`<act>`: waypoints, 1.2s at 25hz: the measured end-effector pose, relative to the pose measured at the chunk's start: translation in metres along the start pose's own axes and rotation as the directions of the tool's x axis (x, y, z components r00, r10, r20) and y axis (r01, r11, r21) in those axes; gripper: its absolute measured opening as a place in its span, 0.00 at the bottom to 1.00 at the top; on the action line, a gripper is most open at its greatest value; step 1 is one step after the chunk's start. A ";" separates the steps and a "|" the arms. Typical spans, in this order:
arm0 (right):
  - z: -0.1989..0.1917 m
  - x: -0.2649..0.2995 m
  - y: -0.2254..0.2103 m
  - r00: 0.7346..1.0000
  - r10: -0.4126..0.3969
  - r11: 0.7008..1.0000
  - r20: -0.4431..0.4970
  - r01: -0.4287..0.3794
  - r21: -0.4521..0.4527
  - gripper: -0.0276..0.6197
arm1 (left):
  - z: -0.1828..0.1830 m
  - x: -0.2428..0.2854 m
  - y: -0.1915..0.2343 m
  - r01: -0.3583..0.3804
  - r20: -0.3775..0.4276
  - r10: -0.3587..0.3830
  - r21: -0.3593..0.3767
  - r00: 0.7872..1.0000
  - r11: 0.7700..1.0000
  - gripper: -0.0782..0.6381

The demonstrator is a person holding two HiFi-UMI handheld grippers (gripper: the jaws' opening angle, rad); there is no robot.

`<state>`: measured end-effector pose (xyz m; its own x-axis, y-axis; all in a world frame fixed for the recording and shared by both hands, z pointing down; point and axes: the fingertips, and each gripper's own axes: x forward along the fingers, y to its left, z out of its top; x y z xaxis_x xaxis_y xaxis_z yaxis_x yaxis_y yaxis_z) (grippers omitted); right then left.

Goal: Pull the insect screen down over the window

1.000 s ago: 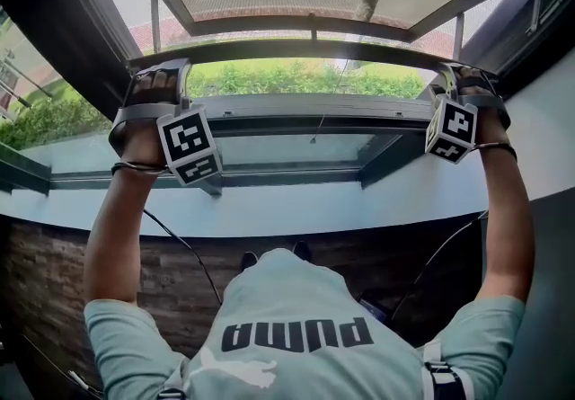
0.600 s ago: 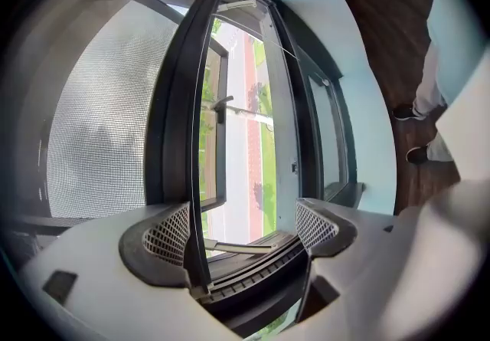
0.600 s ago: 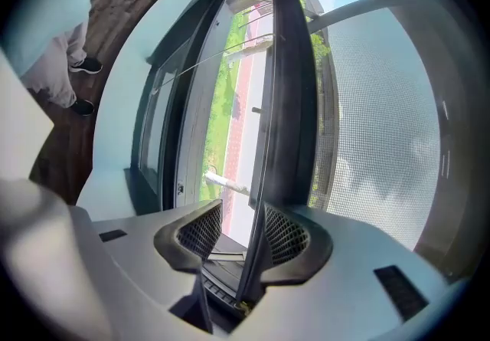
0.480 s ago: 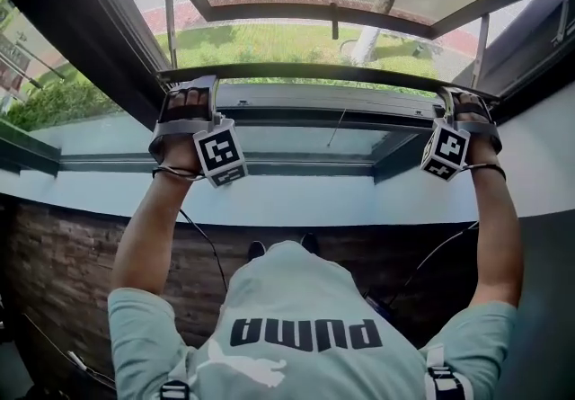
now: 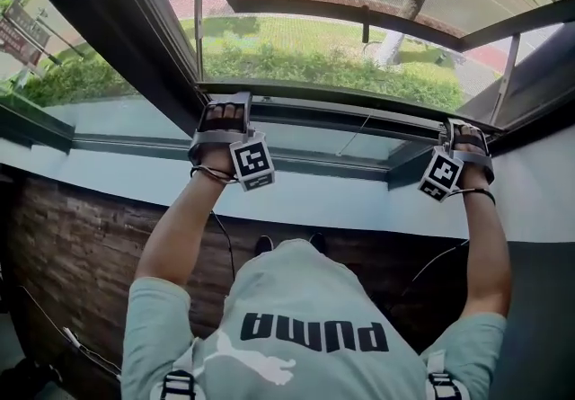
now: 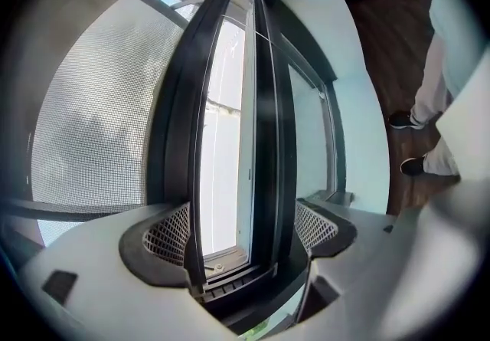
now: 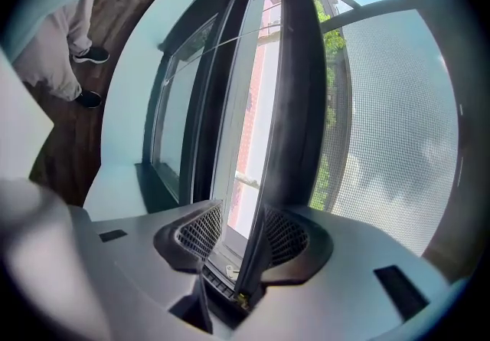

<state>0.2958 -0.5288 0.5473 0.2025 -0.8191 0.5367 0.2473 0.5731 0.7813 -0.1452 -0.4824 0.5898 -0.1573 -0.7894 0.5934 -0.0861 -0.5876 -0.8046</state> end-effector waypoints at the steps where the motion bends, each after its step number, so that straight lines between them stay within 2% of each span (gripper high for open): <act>1: 0.001 0.002 0.001 1.000 -0.004 1.000 -0.002 0.004 0.004 0.31 | 0.001 0.001 -0.002 0.003 0.000 -0.003 -0.011 1.000 1.000 0.70; 4: 0.006 0.005 0.007 1.000 -0.006 1.000 0.005 0.006 0.024 0.31 | 0.001 0.005 -0.007 0.001 0.001 -0.001 -0.020 1.000 1.000 0.70; 11: 0.019 0.021 0.050 0.998 0.062 0.998 0.001 -0.062 -0.001 0.31 | -0.001 0.022 -0.048 0.076 -0.022 -0.076 -0.009 0.997 0.997 0.70; 15: 0.023 0.029 0.051 0.999 0.052 0.999 0.001 -0.052 0.011 0.31 | -0.002 0.034 -0.054 0.057 -0.032 -0.057 -0.004 0.998 0.998 0.70; 20: 0.029 0.035 0.056 0.998 0.054 0.998 0.011 -0.055 0.037 0.31 | 0.001 0.035 -0.057 0.068 -0.011 -0.068 -0.030 0.998 0.997 0.70; 26: 0.036 0.036 0.082 0.993 0.121 0.993 -0.001 -0.121 0.016 0.31 | -0.005 0.046 -0.082 0.102 -0.044 -0.101 0.013 0.994 0.995 0.70; 30: 0.036 0.042 0.088 0.997 0.080 0.995 0.004 -0.080 0.056 0.31 | -0.004 0.050 -0.089 0.079 -0.038 -0.079 0.007 0.996 0.997 0.70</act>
<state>0.2918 -0.5139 0.6505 0.2177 -0.7709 0.5986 0.1769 0.6343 0.7526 -0.1492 -0.4684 0.6908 -0.1868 -0.7332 0.6538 -0.0913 -0.6497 -0.7547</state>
